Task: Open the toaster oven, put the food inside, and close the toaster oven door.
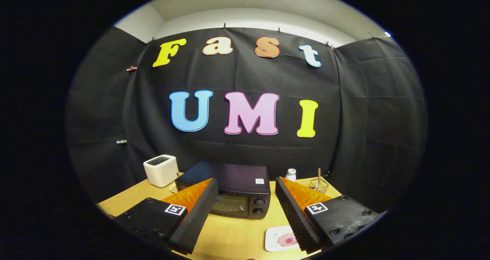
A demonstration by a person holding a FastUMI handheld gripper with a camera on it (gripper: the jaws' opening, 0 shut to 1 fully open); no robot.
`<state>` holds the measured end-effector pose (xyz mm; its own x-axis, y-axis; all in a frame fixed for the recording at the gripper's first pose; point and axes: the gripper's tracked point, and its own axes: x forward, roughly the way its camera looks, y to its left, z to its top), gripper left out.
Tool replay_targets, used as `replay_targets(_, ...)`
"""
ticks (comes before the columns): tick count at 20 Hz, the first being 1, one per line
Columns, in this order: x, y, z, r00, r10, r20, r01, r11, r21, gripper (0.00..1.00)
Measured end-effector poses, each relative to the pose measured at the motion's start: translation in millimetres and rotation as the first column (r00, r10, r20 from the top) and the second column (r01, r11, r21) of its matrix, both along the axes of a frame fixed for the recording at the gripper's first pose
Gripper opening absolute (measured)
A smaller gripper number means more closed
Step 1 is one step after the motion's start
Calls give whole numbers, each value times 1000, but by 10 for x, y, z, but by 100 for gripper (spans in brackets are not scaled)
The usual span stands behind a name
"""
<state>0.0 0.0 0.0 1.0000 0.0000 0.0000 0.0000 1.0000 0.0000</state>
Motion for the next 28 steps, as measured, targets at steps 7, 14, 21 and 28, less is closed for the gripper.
replay_targets(7,-42,185,-126,999,38,-26,-37,999,24,98)
replay_targets(14,-71,152,-146,999,26,-29,-25,1000,4,98)
replay_targets(21,97,329,-106,998,56,-27,-56,998,-20,98)
replay_targets(28,235,481,-194,997,39,-71,-40,999,-19,98)
